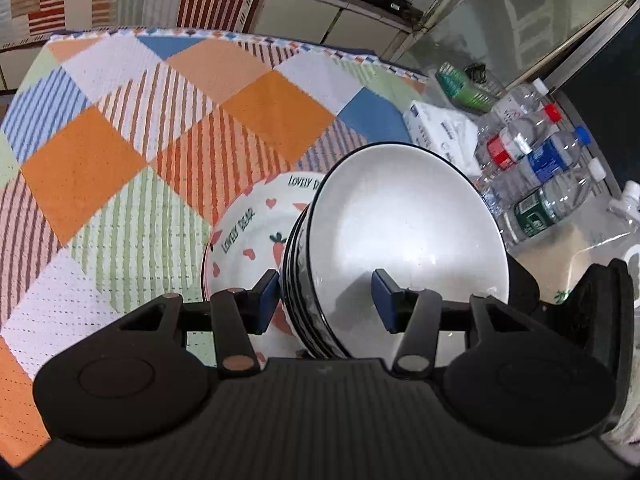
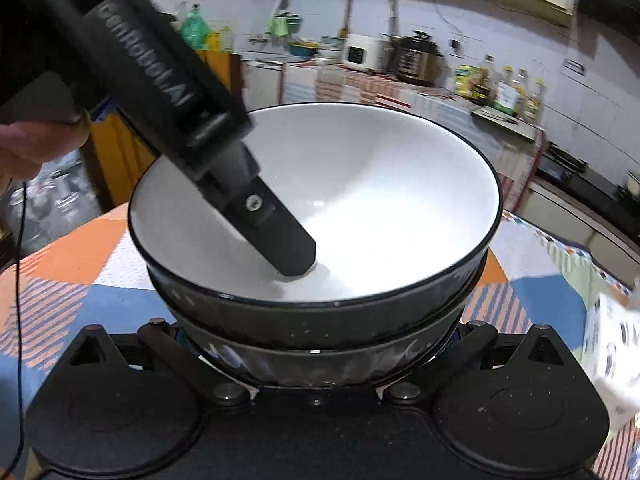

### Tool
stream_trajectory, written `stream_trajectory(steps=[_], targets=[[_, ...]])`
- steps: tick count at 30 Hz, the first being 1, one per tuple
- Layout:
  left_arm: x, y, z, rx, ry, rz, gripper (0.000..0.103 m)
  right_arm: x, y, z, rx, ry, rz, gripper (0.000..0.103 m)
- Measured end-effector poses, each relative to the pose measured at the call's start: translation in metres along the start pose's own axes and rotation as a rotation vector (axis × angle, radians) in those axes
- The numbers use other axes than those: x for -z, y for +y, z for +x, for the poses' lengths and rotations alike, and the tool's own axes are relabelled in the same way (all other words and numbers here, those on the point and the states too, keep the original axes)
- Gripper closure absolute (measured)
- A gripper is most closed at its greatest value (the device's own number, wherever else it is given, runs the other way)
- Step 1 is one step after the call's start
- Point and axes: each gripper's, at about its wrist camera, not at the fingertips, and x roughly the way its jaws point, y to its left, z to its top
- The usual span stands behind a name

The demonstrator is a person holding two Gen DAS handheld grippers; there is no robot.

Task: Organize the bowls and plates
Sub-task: 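Carry the bowl stack over and lower it onto the bunny plate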

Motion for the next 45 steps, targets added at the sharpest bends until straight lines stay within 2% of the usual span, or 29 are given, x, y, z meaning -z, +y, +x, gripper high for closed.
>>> stream_trajectory(steps=[5,13,17,24,32,35,37,41,45], targets=[[0.006,0.008,0.02,-0.014,0.0,0.0,0.055,0.016,0.0,0.011,-0.009,0.012,0.078,0.0],[0.003,0.009,0.035,-0.045,-0.031,0.027,0.055,0.025,0.001,0.025,0.016,0.016,0.077,0.0],[0.004,0.012,0.041,-0.047,-0.019,0.019,0.055,0.027,0.003,0.029,0.028,0.025,0.082,0.0],[0.01,0.014,0.047,-0.043,-0.01,0.008,0.055,0.035,0.003,0.031,0.017,0.032,0.122,0.0],[0.015,0.017,0.046,-0.042,-0.042,-0.004,0.054,0.034,0.0,0.034,0.006,0.043,0.126,0.0],[0.021,0.012,0.041,-0.085,-0.082,0.009,0.051,0.028,-0.001,0.036,0.02,0.076,0.125,0.0],[0.028,0.004,0.033,-0.12,-0.121,0.048,0.05,0.026,0.005,0.033,0.065,0.098,0.111,0.0],[0.038,-0.006,0.01,-0.153,-0.188,0.055,0.048,0.029,0.017,0.018,0.118,0.094,0.077,0.0],[0.049,-0.015,-0.018,-0.199,-0.264,0.051,0.046,0.035,0.02,-0.003,0.133,0.082,0.141,0.0]])
